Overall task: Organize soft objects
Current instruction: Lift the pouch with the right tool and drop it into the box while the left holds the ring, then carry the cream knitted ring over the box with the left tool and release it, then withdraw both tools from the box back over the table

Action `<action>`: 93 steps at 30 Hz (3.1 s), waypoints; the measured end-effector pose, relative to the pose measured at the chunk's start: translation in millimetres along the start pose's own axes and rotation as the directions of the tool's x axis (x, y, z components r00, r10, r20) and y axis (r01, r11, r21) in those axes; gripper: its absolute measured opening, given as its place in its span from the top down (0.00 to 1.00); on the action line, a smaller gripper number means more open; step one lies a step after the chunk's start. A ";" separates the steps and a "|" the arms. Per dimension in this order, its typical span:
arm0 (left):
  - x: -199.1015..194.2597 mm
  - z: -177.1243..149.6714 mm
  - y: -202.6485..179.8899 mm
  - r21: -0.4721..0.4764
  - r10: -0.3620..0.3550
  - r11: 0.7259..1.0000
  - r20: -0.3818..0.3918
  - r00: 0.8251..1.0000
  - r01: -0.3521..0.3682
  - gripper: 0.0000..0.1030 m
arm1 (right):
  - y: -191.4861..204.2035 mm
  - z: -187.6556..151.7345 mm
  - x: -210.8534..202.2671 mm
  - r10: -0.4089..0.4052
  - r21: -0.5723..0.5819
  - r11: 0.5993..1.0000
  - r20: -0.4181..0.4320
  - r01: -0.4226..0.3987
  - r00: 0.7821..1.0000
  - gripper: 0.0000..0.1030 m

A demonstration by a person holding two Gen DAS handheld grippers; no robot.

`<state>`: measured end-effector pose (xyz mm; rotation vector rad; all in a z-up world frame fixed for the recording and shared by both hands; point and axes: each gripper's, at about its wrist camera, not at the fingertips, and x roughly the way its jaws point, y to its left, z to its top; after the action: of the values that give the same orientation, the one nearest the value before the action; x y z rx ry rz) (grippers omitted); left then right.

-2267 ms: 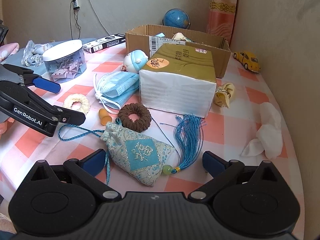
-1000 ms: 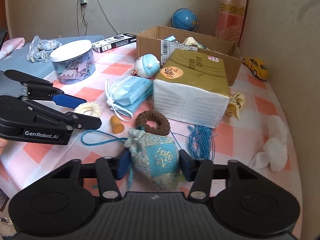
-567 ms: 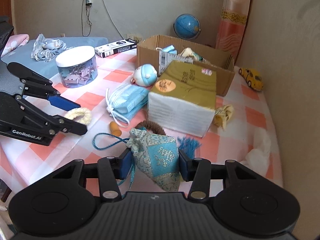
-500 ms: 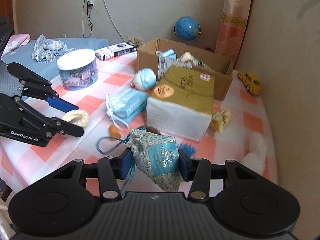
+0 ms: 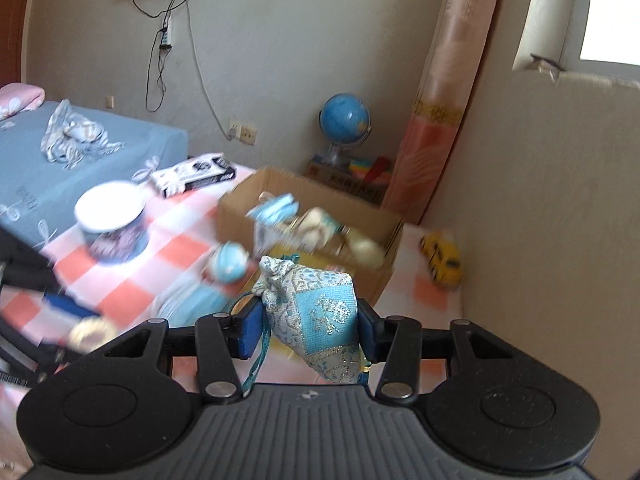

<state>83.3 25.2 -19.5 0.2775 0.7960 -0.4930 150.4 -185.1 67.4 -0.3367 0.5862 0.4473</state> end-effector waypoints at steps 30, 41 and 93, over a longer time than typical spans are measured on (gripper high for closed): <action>15.4 -11.0 31.0 -0.110 -0.002 0.994 0.019 1.000 0.004 0.63 | -57.0 110.1 199.9 -0.079 0.179 0.979 -0.130 0.101 0.988 0.20; 14.4 -3.3 28.8 -0.100 0.009 0.995 0.016 1.000 -0.008 0.63 | -53.0 84.9 170.2 -0.059 0.199 0.977 -0.112 0.081 0.992 0.00; 85.7 162.2 99.3 -0.169 0.300 0.943 0.054 0.953 -0.287 0.08 | 2.1 -78.7 4.4 -0.080 0.320 0.943 -0.058 0.094 0.995 0.00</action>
<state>285.3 15.1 31.7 0.2222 0.6974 -0.1567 117.0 -215.4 2.8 -0.0587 0.6739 0.2525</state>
